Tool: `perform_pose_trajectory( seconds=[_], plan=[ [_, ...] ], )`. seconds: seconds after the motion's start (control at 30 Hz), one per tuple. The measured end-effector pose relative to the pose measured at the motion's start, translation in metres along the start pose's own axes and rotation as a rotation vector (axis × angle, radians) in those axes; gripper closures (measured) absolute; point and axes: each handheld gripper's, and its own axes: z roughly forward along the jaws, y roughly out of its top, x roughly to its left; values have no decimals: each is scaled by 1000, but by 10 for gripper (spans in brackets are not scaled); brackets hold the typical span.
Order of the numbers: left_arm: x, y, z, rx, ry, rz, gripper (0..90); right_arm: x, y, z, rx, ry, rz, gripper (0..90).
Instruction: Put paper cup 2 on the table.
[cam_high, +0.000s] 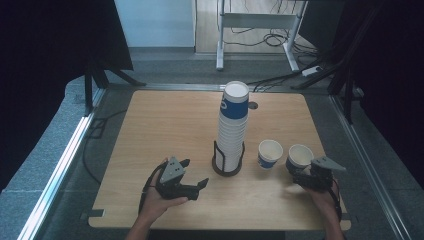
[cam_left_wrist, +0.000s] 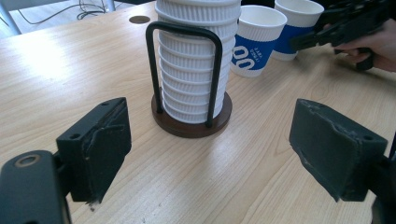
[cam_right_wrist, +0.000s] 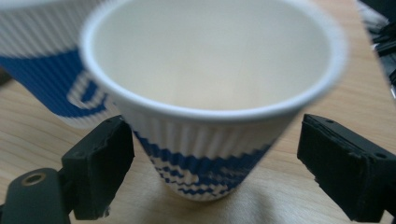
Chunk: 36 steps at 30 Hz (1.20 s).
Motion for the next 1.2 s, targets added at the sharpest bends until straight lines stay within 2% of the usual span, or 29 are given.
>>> perform_pose_trajectory(
  seconds=[0.23,0.33,0.4,0.47,0.6,0.63,0.67,0.73,0.77,0.83,0.9,1.03,1.1,1.2],
  plan=[
    [3,-1,-1,1,4,-5,132,0,9,-46,-138,3,12,104],
    [4,0,-2,-2,7,-11,133,4,17,-63,-180,39,-2,126],
    [5,0,-2,-4,8,-13,132,12,27,-76,-223,63,-28,133],
    [4,0,-2,-3,7,-13,132,20,36,-85,-258,102,-45,143],
    [4,-1,-1,2,5,-10,133,50,52,-96,-305,249,-114,191],
    [4,-1,-1,2,5,-11,133,55,54,-95,-309,276,-123,206],
    [4,-1,0,5,4,-10,132,65,56,-94,-313,332,-133,217],
    [4,-2,1,7,4,-9,132,78,58,-89,-317,399,-134,234],
    [4,-2,2,10,5,-8,132,87,58,-82,-313,464,-123,244],
    [3,-2,3,14,2,-6,133,106,54,-67,-271,546,-127,245],
    [2,-2,3,15,3,-1,133,121,51,-54,-222,567,-162,244],
    [3,-3,2,15,3,-2,133,141,46,-38,-168,600,-193,242],
    [4,-3,2,18,6,-4,133,147,44,-34,-152,604,-211,236],
    [4,-3,2,19,8,-2,133,149,44,-34,-157,604,-211,235]
  ],
)
